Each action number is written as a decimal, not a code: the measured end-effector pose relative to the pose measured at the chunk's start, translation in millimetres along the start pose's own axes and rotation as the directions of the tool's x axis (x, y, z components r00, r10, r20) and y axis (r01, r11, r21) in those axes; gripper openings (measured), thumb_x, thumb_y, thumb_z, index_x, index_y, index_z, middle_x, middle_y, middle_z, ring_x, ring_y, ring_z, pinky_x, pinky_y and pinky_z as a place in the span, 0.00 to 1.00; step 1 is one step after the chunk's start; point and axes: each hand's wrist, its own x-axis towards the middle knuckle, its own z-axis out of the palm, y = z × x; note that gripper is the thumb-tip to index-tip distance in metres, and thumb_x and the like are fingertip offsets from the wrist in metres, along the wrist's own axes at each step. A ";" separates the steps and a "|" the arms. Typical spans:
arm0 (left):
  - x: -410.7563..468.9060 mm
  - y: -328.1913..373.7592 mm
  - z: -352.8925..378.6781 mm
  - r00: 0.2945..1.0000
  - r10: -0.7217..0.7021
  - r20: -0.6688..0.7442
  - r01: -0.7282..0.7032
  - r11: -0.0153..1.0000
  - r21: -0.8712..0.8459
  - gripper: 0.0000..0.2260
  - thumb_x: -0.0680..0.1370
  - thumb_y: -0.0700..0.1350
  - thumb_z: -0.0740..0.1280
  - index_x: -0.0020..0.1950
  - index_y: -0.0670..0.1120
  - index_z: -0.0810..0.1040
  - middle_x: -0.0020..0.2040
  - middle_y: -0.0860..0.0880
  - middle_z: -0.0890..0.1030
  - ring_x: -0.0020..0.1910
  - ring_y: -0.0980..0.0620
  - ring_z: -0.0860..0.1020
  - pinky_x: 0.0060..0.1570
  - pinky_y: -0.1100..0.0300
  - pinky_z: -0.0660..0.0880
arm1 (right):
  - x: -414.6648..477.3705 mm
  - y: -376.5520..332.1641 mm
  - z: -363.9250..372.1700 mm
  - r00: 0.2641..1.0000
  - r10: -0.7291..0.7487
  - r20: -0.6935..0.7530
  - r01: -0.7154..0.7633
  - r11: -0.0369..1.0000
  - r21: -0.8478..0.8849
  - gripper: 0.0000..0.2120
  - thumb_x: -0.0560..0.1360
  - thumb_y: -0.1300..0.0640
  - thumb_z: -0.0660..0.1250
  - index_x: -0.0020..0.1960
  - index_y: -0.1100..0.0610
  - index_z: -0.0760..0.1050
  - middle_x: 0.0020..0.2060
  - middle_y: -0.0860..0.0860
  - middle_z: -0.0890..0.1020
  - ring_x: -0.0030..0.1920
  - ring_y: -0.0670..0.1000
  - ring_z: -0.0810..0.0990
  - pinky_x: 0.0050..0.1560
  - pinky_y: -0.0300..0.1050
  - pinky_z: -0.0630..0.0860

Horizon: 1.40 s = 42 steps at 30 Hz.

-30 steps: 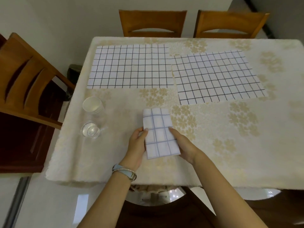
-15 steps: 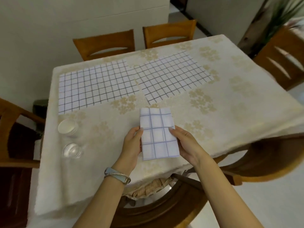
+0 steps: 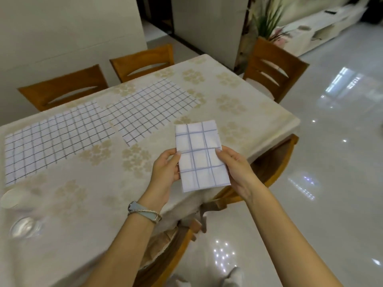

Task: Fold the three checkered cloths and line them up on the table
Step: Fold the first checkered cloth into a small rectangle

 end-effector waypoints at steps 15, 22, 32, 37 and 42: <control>-4.0 -25.1 213.0 0.988 -0.039 0.152 0.031 0.998 0.055 0.09 0.81 0.43 0.64 0.59 0.41 0.77 0.52 0.42 0.84 0.46 0.48 0.85 0.38 0.59 0.80 | -8.8 -69.5 -207.6 0.987 -0.046 -0.155 0.043 0.999 -0.020 0.11 0.80 0.57 0.64 0.60 0.56 0.79 0.51 0.55 0.85 0.50 0.54 0.84 0.46 0.48 0.81; 43.8 -24.5 267.2 0.984 -0.060 0.169 0.045 0.995 0.089 0.10 0.81 0.43 0.64 0.60 0.41 0.77 0.53 0.42 0.84 0.48 0.45 0.84 0.40 0.57 0.80 | 38.4 -97.8 -255.8 0.984 -0.016 -0.176 0.014 1.000 -0.013 0.13 0.79 0.55 0.65 0.62 0.56 0.78 0.54 0.57 0.83 0.52 0.56 0.82 0.48 0.51 0.81; 137.4 -22.6 352.2 0.990 -0.077 0.117 0.062 0.991 0.122 0.07 0.81 0.42 0.64 0.56 0.44 0.80 0.50 0.46 0.84 0.45 0.49 0.82 0.39 0.59 0.79 | 142.7 -151.8 -327.4 0.985 0.066 -0.158 -0.086 0.989 -0.124 0.11 0.78 0.55 0.66 0.58 0.57 0.80 0.53 0.57 0.84 0.54 0.57 0.83 0.54 0.52 0.80; 180.9 -20.4 386.9 0.994 -0.095 0.061 0.084 0.984 0.157 0.09 0.81 0.41 0.65 0.59 0.42 0.79 0.50 0.45 0.84 0.43 0.52 0.82 0.37 0.61 0.81 | 190.6 -176.9 -352.0 0.980 0.120 -0.159 -0.146 0.976 -0.164 0.09 0.79 0.56 0.65 0.56 0.55 0.80 0.54 0.54 0.83 0.55 0.54 0.81 0.55 0.48 0.79; 213.4 -26.5 410.2 0.993 -0.117 0.026 0.111 0.981 0.161 0.07 0.81 0.40 0.65 0.57 0.44 0.80 0.47 0.48 0.84 0.40 0.55 0.83 0.34 0.64 0.79 | 237.0 -183.4 -370.4 0.969 0.188 -0.162 -0.218 0.957 -0.190 0.09 0.80 0.59 0.64 0.56 0.57 0.80 0.55 0.56 0.83 0.55 0.55 0.81 0.51 0.47 0.80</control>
